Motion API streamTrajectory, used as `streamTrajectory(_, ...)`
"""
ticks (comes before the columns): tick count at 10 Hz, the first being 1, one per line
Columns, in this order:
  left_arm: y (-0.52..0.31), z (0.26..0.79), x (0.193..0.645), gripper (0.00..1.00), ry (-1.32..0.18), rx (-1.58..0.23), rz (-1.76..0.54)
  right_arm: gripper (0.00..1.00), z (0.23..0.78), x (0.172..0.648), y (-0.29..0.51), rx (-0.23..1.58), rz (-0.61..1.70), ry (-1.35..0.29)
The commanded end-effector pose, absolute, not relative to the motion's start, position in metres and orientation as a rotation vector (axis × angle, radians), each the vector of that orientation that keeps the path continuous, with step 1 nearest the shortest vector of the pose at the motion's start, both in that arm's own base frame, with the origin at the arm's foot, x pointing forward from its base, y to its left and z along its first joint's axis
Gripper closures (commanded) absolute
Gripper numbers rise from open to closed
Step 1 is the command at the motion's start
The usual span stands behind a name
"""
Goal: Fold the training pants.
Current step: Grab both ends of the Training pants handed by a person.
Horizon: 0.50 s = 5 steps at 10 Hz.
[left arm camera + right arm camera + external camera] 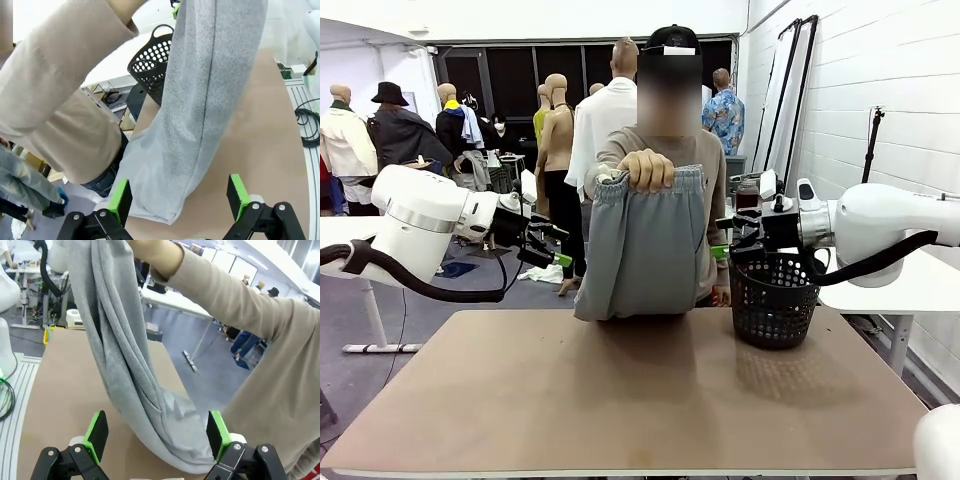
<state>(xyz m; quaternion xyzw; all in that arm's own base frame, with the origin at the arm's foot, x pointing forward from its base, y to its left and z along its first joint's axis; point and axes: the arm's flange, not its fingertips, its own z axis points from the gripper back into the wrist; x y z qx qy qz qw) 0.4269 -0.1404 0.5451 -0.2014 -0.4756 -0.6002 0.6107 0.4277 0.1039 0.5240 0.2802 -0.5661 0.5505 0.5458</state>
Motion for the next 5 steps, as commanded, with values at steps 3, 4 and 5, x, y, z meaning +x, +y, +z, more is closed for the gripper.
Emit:
streamTrajectory(3,-0.15,0.546,0.43,0.0,-1.19,-0.51,-1.438,0.0,0.539,0.428,0.116,0.767,1.305,-1.361)
streamTrajectory(4,-0.158,0.551,0.422,0.0,-1.244,-0.531,-1.475,0.0,0.545,0.423,0.12,0.765,1.315,-1.364)
streamTrajectory(5,-0.157,0.551,0.422,0.0,-1.245,-0.53,-1.475,0.0,0.545,0.423,0.12,0.767,1.316,-1.366)
